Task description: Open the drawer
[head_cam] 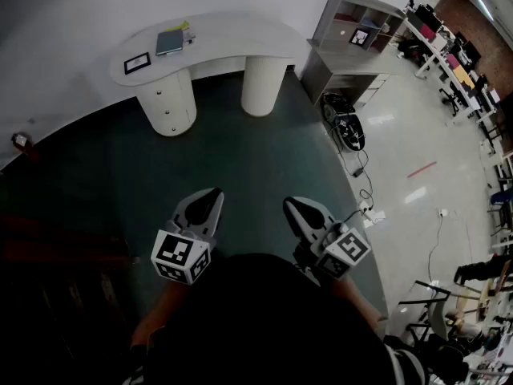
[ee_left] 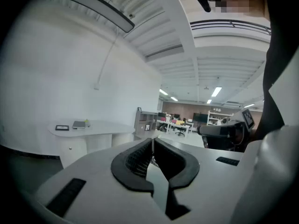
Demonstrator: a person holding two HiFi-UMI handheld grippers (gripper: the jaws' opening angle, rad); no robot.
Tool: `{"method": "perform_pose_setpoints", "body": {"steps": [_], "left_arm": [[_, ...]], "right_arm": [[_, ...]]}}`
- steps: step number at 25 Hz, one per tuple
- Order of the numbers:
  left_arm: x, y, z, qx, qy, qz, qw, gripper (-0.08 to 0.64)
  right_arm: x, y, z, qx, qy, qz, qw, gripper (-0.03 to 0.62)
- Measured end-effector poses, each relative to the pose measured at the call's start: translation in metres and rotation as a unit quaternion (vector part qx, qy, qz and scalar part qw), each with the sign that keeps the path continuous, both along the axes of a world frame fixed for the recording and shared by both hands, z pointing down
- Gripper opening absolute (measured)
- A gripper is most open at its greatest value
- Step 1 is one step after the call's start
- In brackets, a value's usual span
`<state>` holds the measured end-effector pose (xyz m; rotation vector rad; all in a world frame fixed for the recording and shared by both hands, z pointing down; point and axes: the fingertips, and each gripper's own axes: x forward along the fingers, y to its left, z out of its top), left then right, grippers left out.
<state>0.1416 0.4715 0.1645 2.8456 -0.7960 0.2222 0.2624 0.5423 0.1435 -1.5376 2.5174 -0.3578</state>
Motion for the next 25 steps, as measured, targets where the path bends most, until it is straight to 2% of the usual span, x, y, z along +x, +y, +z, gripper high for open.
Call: {"method": "perform_pose_setpoints", "body": {"steps": [10,15,21,25], "left_arm": [[-0.041,-0.012,0.004,-0.006,0.006,-0.018,0.9998,0.020],[-0.092,-0.022,0.009,-0.005,0.004,-0.046,0.9989,0.020],[-0.160,-0.036,0.022,-0.038,-0.001,-0.085,0.9956,0.020],[-0.191,-0.051,0.030,-0.051,0.002,-0.117,0.9918,0.020]], "right_arm": [[-0.039,-0.017,0.001,-0.013,-0.016,-0.016,1.000,0.015],[-0.089,-0.033,0.002,-0.012,-0.011,-0.060,0.998,0.015],[-0.144,-0.058,0.006,-0.009,0.007,-0.107,0.994,0.017],[-0.168,-0.076,0.019,-0.024,0.006,-0.134,0.991,0.017]]}}
